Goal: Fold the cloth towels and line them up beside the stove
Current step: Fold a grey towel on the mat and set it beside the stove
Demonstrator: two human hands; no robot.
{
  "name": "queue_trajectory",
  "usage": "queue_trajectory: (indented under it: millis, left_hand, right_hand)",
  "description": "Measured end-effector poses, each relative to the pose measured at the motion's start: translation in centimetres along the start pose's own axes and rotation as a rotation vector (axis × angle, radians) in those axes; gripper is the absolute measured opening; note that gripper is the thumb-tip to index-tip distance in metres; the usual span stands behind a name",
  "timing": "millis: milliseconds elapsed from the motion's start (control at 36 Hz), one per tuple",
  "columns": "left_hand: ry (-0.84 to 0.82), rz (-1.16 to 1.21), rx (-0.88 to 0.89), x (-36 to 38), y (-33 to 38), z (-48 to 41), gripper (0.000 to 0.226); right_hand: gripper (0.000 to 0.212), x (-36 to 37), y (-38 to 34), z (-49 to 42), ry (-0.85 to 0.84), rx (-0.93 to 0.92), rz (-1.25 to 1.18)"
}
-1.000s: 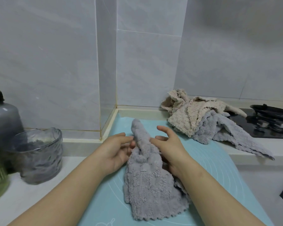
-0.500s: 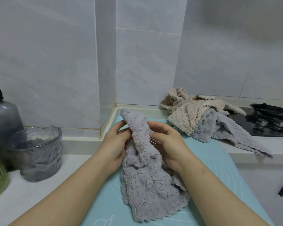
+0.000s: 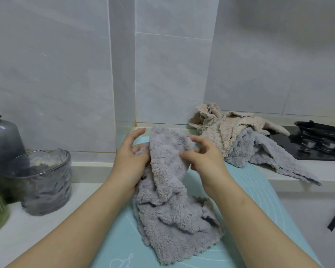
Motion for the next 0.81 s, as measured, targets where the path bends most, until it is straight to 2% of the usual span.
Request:
queue_trajectory:
  millis: [83, 167, 194, 250, 278, 361, 444, 500, 611, 694, 806]
  left_hand:
    - [0.134, -0.202, 0.144, -1.5, 0.7, -0.2, 0.043]
    - [0.247, -0.678, 0.287, -2.4, 1.4, -0.1, 0.045]
    - [0.222, -0.819, 0.312, -2.1, 1.3, 0.0, 0.048]
    - [0.093, -1.037, 0.308, -1.0, 0.5, 0.0, 0.053]
    - [0.021, -1.136, 0.277, -0.4, -0.3, -0.1, 0.052]
    - [-0.14, -1.364, 0.121, 0.2, -2.6, 0.1, 0.043]
    - [-0.187, -1.529, 0.067, 0.0, -3.5, 0.0, 0.033]
    - [-0.189, -1.518, 0.097, 0.0, -3.5, -0.2, 0.032]
    - [-0.169, -1.373, 0.172, 0.4, -2.9, -0.1, 0.039]
    - [-0.092, -1.315, 0.267, 0.2, -2.1, -0.3, 0.042]
    - [-0.003, -1.337, 0.392, -0.2, -1.5, -0.5, 0.035]
  right_hand:
    - [0.033, -1.4, -1.7, 0.0, 0.109, -0.186, 0.092]
    - [0.023, -2.4, -2.1, -0.1, 0.216, -0.315, 0.324]
    - [0.03, -2.5, -1.7, -0.3, 0.22, -0.323, 0.461]
    - [0.055, -2.2, 0.3, -1.1, 0.127, -0.228, 0.68]
    - [0.06, -2.1, 1.5, -1.4, 0.065, -0.138, 0.779]
    - [0.048, -2.3, 3.3, -1.0, -0.061, 0.066, 1.187]
    - [0.042, -2.5, 3.2, -0.8, -0.058, 0.075, 1.374]
    - [0.039, -2.0, 3.3, -0.8, -0.08, 0.028, 1.377]
    - [0.027, -0.8, 3.1, -0.9, -0.089, -0.079, 1.046]
    - [0.032, -2.0, 0.7, -1.1, 0.102, -0.209, 0.933]
    - [0.039, -5.3, -1.8, -1.0, 0.393, -0.321, 0.976]
Point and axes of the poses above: each hand's wrist, its own z-axis away from the middle knuckle, its own x-axis out of the palm, y = z × x, the point moved 7 cm from there along -z, towards the middle knuckle, and after that the axes turned 2 degrees about -x, right-handed, at the moved point
